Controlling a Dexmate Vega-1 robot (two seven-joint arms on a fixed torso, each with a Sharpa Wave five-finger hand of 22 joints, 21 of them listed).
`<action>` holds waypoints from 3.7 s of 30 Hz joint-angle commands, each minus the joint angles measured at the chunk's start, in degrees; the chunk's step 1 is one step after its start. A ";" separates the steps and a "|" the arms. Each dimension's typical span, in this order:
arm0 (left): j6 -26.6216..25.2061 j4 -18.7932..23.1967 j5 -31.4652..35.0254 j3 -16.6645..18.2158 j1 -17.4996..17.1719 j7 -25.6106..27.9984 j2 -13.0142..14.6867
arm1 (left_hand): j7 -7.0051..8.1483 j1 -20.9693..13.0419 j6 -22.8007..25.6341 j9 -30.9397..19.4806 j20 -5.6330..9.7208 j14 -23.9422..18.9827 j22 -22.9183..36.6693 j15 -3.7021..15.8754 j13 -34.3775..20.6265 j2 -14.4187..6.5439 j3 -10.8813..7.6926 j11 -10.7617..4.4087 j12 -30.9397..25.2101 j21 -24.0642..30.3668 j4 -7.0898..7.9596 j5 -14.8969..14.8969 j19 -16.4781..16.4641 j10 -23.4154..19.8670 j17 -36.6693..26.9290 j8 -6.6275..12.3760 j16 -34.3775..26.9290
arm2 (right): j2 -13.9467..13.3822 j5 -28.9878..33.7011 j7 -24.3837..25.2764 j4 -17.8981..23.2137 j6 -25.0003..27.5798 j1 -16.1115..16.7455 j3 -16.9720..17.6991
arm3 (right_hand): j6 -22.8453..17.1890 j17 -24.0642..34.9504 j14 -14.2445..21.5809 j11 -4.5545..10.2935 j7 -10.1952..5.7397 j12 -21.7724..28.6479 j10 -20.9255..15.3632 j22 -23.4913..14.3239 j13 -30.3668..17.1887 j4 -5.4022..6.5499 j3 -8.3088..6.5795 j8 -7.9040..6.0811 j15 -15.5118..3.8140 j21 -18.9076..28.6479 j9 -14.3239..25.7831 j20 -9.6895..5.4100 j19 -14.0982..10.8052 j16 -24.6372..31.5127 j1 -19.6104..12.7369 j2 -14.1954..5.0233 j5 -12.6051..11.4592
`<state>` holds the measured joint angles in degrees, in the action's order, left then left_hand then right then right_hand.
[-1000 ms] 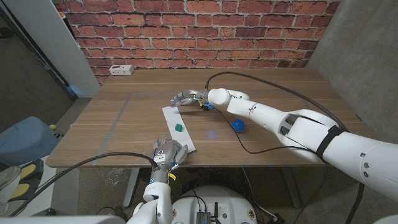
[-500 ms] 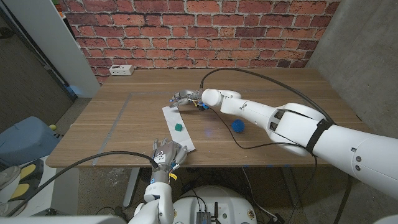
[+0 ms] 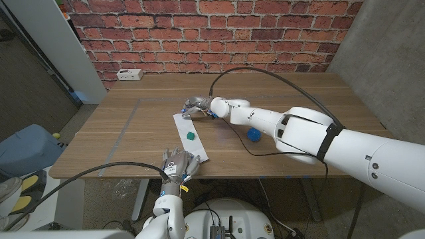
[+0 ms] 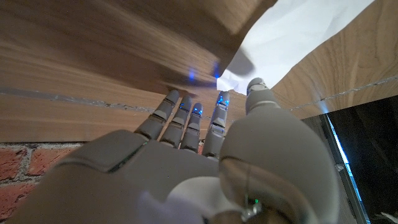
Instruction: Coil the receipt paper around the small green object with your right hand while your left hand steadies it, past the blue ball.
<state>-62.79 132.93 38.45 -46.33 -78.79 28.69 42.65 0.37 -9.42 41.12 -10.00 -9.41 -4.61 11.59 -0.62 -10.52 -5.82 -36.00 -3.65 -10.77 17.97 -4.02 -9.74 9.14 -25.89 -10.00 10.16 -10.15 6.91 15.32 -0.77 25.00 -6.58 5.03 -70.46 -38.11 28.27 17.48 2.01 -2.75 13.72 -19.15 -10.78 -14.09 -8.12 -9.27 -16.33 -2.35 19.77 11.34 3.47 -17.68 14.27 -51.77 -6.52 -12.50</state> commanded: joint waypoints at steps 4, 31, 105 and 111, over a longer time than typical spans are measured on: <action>0.15 0.72 -2.78 0.47 -0.64 2.45 0.79 | -0.33 0.79 0.02 -0.15 -0.29 0.42 0.34 0.06 -0.28 0.19 -0.02 -0.10 0.09 -0.13 0.39 -0.18 0.40 0.69 -0.31 0.19 -0.34 | 2.65 0.32 10.88 -3.89 1.21 0.09 -7.17 | -12.95 -1.22 5.70 2.04 -0.35 1.53 -7.14 -0.19 0.22 -2.14 -1.96 -4.98 -5.76 1.22 0.89 0.47 -5.60 2.11 -8.28 0.41 -1.40; 1.97 0.58 -3.45 -0.18 0.08 4.79 1.72 | 2.26 2.21 -11.32 -0.17 -0.37 2.43 0.44 -0.25 -0.27 0.05 -0.36 -0.49 0.28 -0.31 0.56 -0.43 0.35 6.25 -0.10 -0.88 -0.09 | 0.08 0.67 32.29 -3.88 -4.46 3.30 -6.26 | -21.09 -1.93 11.49 4.16 1.05 3.85 -16.49 -0.18 -0.50 -1.06 -4.25 -12.30 -9.59 2.23 4.47 -1.43 -8.25 3.44 -14.36 0.07 -1.01; -15.42 2.54 -21.10 -12.78 20.49 1.17 4.68 | 1.54 7.05 -13.49 -0.18 -0.54 5.31 0.86 -0.87 -0.33 1.58 1.58 1.00 -0.86 -1.02 3.11 -0.55 2.53 5.12 -0.31 0.28 -0.63 | -28.06 27.43 39.78 46.70 3.61 23.14 5.77 | -21.33 -3.62 12.49 5.62 -0.70 2.89 -18.85 0.07 -1.00 -0.37 -5.85 -14.80 -9.74 0.84 3.16 -0.41 -6.14 0.68 -13.88 1.70 -0.80; -10.84 2.04 -21.39 -11.81 19.26 3.78 5.42 | 5.86 6.95 -16.74 -0.18 -0.53 5.14 0.89 -0.99 -0.36 1.40 1.43 1.45 -0.58 -0.89 3.21 -0.63 2.38 6.19 -0.20 -0.44 -0.64 | -27.84 29.18 41.66 47.23 4.99 24.38 7.52 | -21.35 -3.73 12.42 5.94 -0.63 2.73 -18.95 0.08 -1.12 -0.34 -6.12 -15.03 -9.79 0.63 2.92 -0.35 -5.90 0.40 -13.74 1.78 -0.72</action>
<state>-77.89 135.62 18.69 -58.57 -59.28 29.26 47.22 3.18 -2.80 26.38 -10.10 -10.02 0.30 12.34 -1.23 -10.57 -4.02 -34.27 -2.63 -11.40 17.08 -1.18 -9.96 9.74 -20.38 -10.12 10.20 -10.43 -19.02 40.71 41.16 67.47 -4.28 25.99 -66.74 -58.94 24.42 29.27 7.89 -2.60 16.64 -37.88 -10.67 -15.06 -8.40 -14.95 -30.82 -2.77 20.54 14.23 3.29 -23.73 14.80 -65.52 -5.18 -13.29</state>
